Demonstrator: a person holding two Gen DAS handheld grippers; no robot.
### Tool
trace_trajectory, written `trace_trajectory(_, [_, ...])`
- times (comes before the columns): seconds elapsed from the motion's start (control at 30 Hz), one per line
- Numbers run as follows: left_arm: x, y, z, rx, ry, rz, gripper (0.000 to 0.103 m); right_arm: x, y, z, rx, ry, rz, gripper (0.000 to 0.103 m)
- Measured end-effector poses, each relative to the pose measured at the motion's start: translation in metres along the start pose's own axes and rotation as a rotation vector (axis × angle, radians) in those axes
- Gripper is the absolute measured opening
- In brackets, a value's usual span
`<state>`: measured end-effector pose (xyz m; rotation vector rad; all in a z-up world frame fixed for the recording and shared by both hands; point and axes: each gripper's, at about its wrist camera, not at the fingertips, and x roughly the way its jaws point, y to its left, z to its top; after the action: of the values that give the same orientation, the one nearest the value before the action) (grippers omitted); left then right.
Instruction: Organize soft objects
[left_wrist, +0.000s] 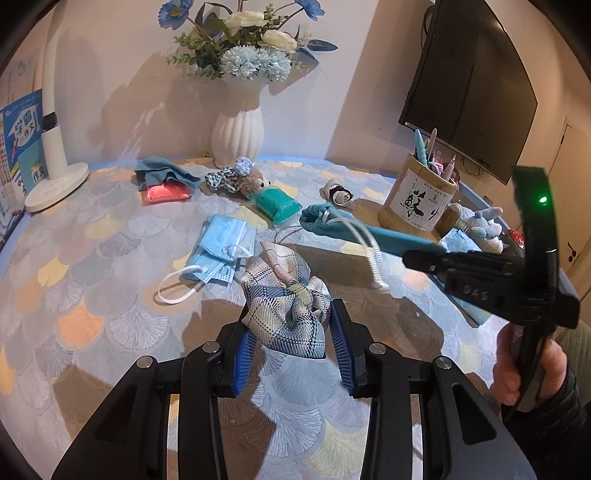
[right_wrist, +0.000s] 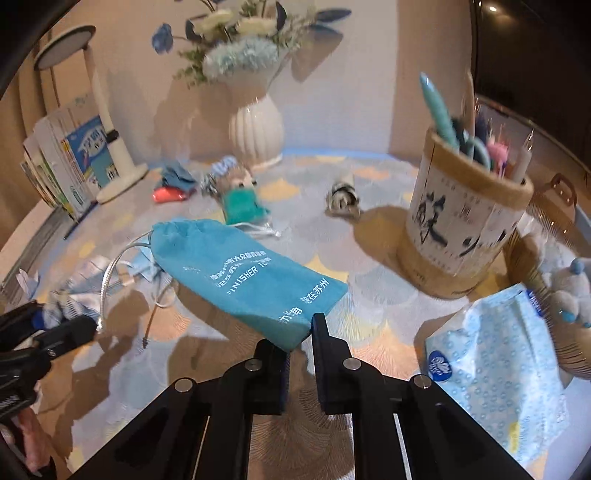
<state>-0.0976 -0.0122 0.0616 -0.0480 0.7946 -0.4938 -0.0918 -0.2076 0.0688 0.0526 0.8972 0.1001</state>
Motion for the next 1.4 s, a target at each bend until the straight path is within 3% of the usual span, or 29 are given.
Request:
trace_trajectory(0.47, [-0.02,-0.023,0.027,0.067,-0.082,0.02,0.035,-0.063,-0.02,0.016,0.072,-0.12,0.048,0.011])
trace_trajectory(0.63, [-0.015,-0.024,0.022,0.063,-0.071,0.022,0.035,-0.046,-0.01,0.005,-0.042,-0.02,0.057,0.011])
trace_trajectory(0.73, [-0.015,-0.019,0.018,0.065,-0.053,0.073,0.035,-0.03,-0.006,-0.009,-0.052,0.041,0.121,0.014])
trace_trajectory(0.77, [-0.016,-0.017,0.018,0.068,-0.052,0.083,0.035,-0.025,-0.003,-0.012,-0.061,0.062,0.136,0.017])
trace_trajectory(0.83, [-0.021,-0.01,0.017,0.061,-0.062,0.093,0.035,-0.014,0.008,-0.017,-0.109,0.097,0.135,0.033])
trace_trajectory(0.9, [-0.026,-0.003,0.017,0.042,-0.075,0.085,0.035,-0.008,0.017,-0.02,-0.153,0.086,0.089,0.078])
trace_trajectory(0.93, [-0.028,0.0,0.017,0.034,-0.079,0.084,0.035,-0.006,0.025,-0.021,-0.186,0.07,0.068,0.083])
trace_trajectory(1.17, [-0.033,0.022,0.011,-0.012,-0.077,0.089,0.035,0.007,0.059,-0.021,-0.306,0.072,0.061,0.084])
trace_trajectory(1.3, [-0.036,0.035,0.009,-0.037,-0.08,0.091,0.035,0.001,0.081,-0.02,-0.36,0.033,0.141,0.084])
trace_trajectory(1.4, [-0.039,0.044,0.007,-0.058,-0.089,0.096,0.035,0.001,0.09,-0.02,-0.376,0.001,0.163,0.098])
